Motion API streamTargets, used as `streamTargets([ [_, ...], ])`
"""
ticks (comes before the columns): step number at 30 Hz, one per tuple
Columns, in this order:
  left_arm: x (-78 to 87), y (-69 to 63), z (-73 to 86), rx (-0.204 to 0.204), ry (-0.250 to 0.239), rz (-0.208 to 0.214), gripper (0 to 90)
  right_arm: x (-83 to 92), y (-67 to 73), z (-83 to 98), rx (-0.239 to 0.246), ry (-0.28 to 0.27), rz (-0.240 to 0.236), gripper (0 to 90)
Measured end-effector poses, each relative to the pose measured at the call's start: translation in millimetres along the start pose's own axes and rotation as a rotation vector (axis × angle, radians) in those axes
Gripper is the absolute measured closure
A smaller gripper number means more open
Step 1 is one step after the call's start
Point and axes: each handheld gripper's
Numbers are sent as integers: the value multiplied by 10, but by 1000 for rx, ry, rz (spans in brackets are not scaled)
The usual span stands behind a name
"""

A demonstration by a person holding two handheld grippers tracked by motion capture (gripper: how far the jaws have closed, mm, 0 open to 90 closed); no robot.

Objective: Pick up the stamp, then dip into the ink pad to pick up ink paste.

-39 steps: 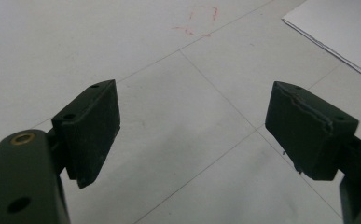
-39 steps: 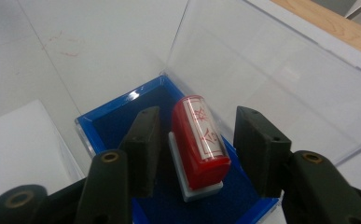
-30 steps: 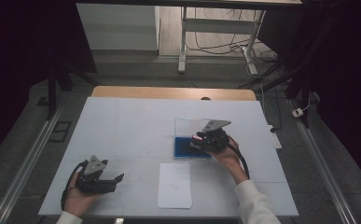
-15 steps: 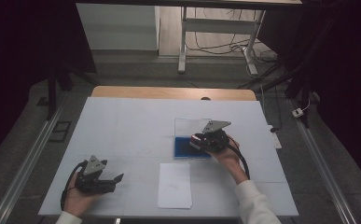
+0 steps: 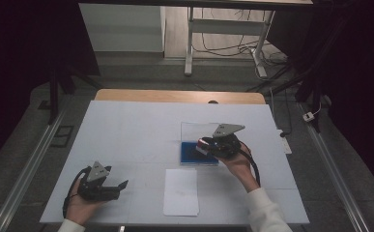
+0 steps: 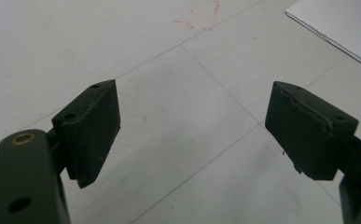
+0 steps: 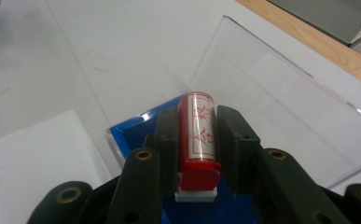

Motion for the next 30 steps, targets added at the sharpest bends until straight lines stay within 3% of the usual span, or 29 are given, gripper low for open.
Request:
streamTargets([
  [11, 3, -12, 1, -3, -3, -4, 191, -39, 57, -46, 5, 19, -25, 701],
  [18, -1, -15, 8, -3, 2, -2, 193, -173, 30, -14, -14, 72, -9, 701],
  [30, 2, -11, 28, -4, 11, -4, 193, -295, 7, 12, -17, 87, 9, 700],
])
Point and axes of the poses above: each handheld gripper's, and its own axes: x roughly backward along the jaws, z roughly out of its underside, y roughly to its left, and after that the axes turned 9 degrees about y, right-handed
